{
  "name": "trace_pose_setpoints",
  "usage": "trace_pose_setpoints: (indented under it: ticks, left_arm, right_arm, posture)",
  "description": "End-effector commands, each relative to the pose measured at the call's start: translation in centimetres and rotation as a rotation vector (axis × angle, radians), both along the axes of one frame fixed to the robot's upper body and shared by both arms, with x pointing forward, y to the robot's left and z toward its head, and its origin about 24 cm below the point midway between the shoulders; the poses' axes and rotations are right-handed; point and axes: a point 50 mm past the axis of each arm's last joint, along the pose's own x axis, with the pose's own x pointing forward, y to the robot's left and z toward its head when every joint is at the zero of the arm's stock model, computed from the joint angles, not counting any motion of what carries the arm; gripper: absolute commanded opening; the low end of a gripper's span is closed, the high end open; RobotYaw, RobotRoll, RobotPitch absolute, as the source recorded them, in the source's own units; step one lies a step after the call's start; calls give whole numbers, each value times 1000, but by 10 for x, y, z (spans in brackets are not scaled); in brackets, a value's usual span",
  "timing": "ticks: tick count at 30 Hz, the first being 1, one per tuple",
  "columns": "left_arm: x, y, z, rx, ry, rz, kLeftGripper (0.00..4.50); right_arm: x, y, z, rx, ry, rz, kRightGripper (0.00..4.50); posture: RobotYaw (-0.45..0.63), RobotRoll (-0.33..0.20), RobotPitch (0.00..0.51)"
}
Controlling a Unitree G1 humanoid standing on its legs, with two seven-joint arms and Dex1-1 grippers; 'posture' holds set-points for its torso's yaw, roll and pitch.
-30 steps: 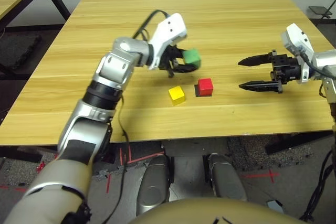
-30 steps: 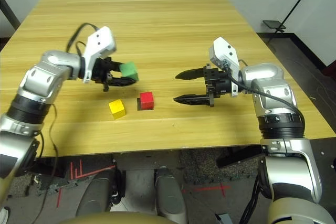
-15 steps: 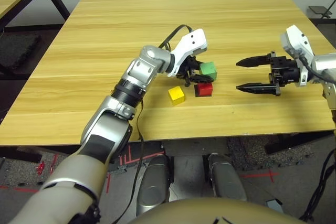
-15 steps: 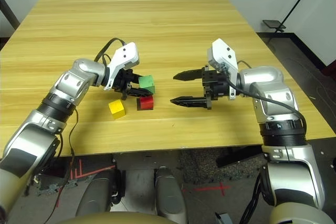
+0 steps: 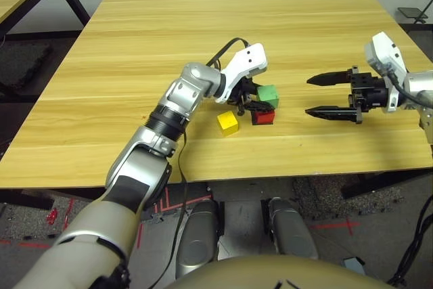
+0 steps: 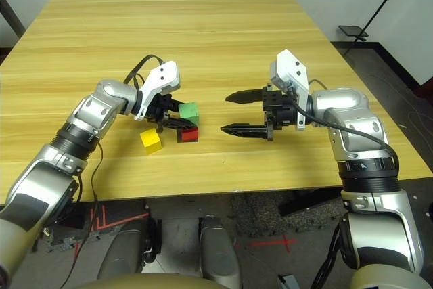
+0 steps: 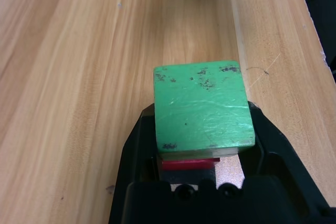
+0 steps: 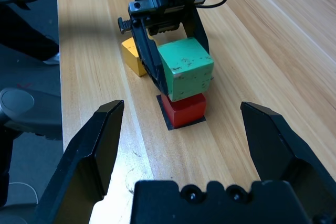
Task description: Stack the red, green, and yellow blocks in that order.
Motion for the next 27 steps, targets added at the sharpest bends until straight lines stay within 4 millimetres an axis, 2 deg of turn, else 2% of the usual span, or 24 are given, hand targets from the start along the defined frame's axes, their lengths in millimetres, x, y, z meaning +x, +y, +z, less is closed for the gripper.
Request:
trace_pose_setpoints:
  ticks: [1,18,23,25,27]
  left_arm:
    - [-3,-2,-6,22,10,-8,2103]
    - [-2,-6,-14,20,20,2,2103]
    - [-3,-3,-17,40,11,-8,3710]
    - [-4,2,-9,36,-25,-9,4392]
    - [-7,10,7,11,-61,15,4457]
  right_arm:
    - [-2,-3,1,-2,-2,-8,4500]
    - [-4,-5,0,0,4,-20,4500]
    - [-3,-5,1,0,3,-19,4500]
    - [-1,-5,1,-2,1,-18,4500]
    - [1,-5,3,-4,-3,-16,4500]
  posture:
    - [-16,-55,87]
    - [-27,-61,96]
    - [-17,-64,95]
    - [-5,-68,94]
    - [3,-70,92]
